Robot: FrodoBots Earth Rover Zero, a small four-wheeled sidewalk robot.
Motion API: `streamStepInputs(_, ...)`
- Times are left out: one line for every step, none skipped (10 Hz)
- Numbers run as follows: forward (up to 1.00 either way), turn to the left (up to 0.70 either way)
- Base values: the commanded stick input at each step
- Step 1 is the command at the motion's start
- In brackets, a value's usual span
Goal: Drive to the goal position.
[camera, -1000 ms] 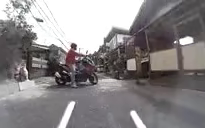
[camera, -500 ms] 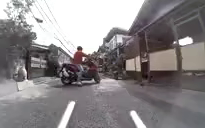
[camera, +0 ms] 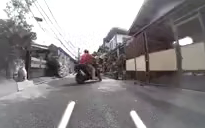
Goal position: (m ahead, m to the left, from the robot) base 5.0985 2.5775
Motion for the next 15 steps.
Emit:
streamStepInputs(0.85,0.00)
streamStepInputs(0.85,0.00)
streamStepInputs(0.85,0.00)
streamStepInputs(0.85,0.00)
streamStepInputs(0.85,0.00)
streamStepInputs(0.85,0.00)
streamStepInputs(0.85,0.00)
streamStepInputs(0.85,0.00)
streamStepInputs(0.85,0.00)
streamStepInputs(0.85,0.03)
streamStepInputs(0.85,0.02)
streamStepInputs(0.85,0.00)
streamStepInputs(0.85,0.00)
streamStepInputs(0.85,0.00)
streamStepInputs(0.85,0.00)
